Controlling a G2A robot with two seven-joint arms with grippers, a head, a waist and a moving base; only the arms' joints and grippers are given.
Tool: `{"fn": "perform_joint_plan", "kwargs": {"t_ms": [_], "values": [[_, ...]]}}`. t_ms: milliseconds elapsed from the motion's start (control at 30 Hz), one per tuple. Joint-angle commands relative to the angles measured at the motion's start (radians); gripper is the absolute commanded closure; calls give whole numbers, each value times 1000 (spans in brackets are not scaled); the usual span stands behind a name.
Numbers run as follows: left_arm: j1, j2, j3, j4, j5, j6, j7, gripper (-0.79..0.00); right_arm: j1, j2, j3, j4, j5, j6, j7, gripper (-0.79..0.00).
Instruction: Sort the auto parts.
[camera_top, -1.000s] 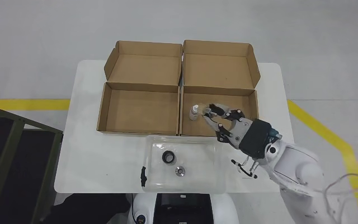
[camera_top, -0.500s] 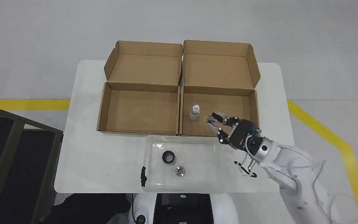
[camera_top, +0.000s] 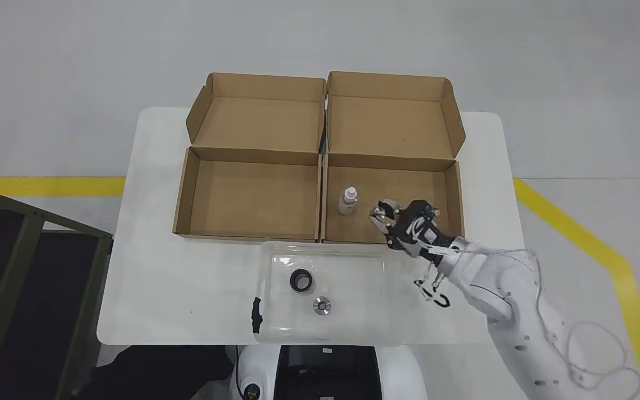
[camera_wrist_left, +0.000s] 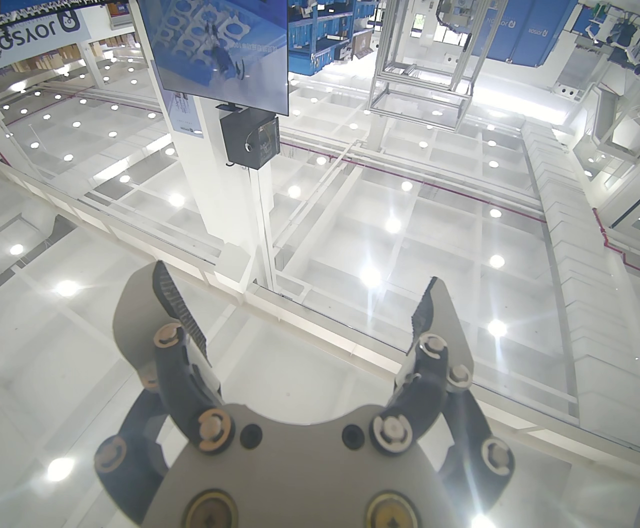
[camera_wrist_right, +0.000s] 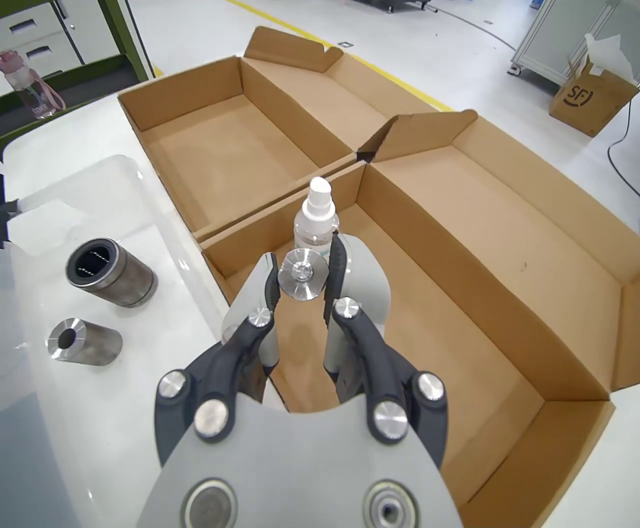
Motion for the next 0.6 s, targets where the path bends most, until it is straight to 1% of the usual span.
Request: {"fn": "perform_joint_plan", "kwargs": {"t_ms": [0, 267, 567], "values": [[0, 0, 0, 0, 0, 0, 0, -785, 15, -2, -12, 27, 2, 8, 8, 0], [0, 0, 0, 0, 0, 0, 0, -785, 67, -9, -41, 113, 5, 39, 43, 0], [0, 0, 0, 0, 0, 0, 0, -785, 150, -20, -101, 188, -20, 60, 114, 0]]}}
